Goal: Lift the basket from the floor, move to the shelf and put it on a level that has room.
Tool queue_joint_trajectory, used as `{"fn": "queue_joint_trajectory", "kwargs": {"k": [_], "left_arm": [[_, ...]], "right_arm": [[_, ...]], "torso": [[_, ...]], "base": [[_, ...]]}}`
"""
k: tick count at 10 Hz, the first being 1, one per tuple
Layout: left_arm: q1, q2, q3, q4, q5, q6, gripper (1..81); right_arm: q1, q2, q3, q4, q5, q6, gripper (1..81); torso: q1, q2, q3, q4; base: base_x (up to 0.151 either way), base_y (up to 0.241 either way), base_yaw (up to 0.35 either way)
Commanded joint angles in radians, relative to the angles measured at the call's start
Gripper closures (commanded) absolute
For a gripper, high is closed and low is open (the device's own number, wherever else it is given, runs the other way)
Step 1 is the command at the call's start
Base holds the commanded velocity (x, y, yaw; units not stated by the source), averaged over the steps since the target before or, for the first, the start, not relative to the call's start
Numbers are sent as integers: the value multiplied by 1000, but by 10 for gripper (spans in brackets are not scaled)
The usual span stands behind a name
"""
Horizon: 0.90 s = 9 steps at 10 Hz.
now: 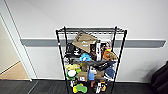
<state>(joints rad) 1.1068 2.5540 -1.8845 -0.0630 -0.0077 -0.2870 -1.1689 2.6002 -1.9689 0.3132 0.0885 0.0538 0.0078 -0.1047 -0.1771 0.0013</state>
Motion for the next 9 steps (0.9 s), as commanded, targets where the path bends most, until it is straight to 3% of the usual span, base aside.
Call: {"fn": "queue_joint_trajectory", "kwargs": {"k": [1,9], "left_arm": [[-101,-21,33,12,15,3,811],[-92,-24,33,12,14,3,811]], "right_arm": [[99,-12,26,-6,-29,4,811],[99,-9,24,-28,-29,4,811]], "torso": [[0,0,0,0],[0,0,0,0]], "base": [[115,0,0],[115,0,0]]}}
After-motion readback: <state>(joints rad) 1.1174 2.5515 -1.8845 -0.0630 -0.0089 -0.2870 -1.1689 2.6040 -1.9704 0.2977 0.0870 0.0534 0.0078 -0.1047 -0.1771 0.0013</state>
